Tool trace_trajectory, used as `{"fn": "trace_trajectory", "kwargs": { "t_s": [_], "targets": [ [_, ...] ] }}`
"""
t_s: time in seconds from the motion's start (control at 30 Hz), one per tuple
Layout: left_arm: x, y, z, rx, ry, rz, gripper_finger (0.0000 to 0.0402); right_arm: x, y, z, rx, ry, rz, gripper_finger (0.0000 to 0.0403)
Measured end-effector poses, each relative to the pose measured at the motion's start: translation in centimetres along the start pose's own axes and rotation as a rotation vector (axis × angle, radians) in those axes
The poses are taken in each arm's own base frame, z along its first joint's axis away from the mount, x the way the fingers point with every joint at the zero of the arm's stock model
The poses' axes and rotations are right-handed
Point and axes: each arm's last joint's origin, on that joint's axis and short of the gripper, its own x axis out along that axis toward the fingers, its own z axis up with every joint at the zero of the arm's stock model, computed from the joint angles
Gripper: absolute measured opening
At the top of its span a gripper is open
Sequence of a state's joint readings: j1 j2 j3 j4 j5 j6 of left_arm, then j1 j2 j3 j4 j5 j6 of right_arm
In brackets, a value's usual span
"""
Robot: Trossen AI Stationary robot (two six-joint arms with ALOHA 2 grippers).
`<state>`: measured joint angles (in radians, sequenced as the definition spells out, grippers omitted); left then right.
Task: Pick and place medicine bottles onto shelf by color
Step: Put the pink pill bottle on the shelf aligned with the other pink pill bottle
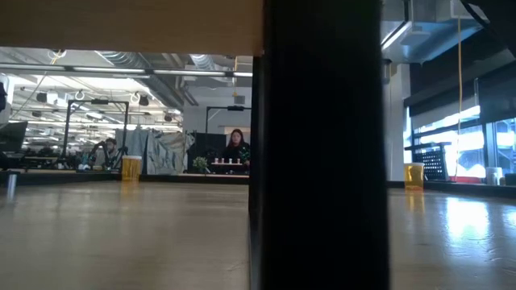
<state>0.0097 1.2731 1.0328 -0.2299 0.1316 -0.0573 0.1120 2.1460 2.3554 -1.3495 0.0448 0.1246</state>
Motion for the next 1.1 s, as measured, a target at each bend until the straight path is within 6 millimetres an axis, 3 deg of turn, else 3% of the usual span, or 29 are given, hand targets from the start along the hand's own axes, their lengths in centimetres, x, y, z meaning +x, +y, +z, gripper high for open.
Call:
{"fn": "trace_trajectory", "kwargs": {
  "t_s": [0.83,1.1],
  "targets": [
    [0.91,0.12,-0.34,0.007,0.021,-0.012,0.0148,-0.04,0.04,-0.09,-0.001,0.008,0.000,0.0103],
    [0.94,0.12,-0.36,0.003,0.023,-0.016,0.0111,-0.04,0.00,-0.09,0.000,0.008,-0.004,0.0103]
  ]
}}
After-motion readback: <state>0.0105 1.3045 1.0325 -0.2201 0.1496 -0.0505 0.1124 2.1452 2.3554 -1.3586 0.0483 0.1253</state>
